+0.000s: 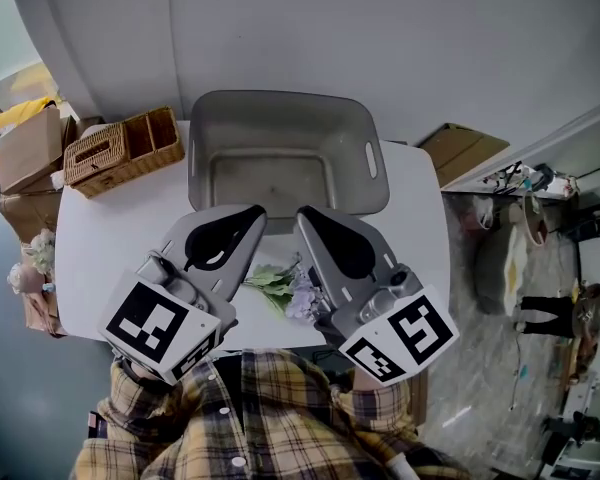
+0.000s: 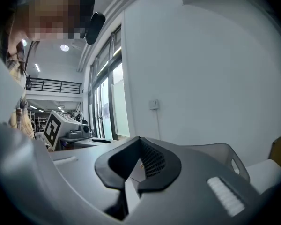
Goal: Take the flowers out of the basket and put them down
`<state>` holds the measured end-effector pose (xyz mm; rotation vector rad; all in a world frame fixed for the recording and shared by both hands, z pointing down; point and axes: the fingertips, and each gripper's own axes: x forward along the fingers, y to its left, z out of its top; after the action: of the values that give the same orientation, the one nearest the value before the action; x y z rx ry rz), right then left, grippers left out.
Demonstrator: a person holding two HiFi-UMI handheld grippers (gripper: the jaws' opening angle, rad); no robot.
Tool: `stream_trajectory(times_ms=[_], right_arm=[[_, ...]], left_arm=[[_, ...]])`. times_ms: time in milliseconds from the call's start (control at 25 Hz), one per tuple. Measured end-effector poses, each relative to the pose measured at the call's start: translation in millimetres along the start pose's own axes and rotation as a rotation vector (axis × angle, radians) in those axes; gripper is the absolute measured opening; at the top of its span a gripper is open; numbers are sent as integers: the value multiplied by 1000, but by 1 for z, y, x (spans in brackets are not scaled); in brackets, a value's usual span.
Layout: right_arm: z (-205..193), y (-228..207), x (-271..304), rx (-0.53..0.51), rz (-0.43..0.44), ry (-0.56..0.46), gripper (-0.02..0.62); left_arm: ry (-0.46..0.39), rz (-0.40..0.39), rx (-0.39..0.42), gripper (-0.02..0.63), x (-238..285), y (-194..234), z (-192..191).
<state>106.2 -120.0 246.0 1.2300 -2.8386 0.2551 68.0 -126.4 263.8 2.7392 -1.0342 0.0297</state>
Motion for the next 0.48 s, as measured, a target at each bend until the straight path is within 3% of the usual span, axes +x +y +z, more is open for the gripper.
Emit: stream_trajectory(times_ms=[480], right_arm=[[-2, -5, -5, 9, 6, 14, 5]], left_arm=[[5, -3, 3, 12, 4, -5, 0]])
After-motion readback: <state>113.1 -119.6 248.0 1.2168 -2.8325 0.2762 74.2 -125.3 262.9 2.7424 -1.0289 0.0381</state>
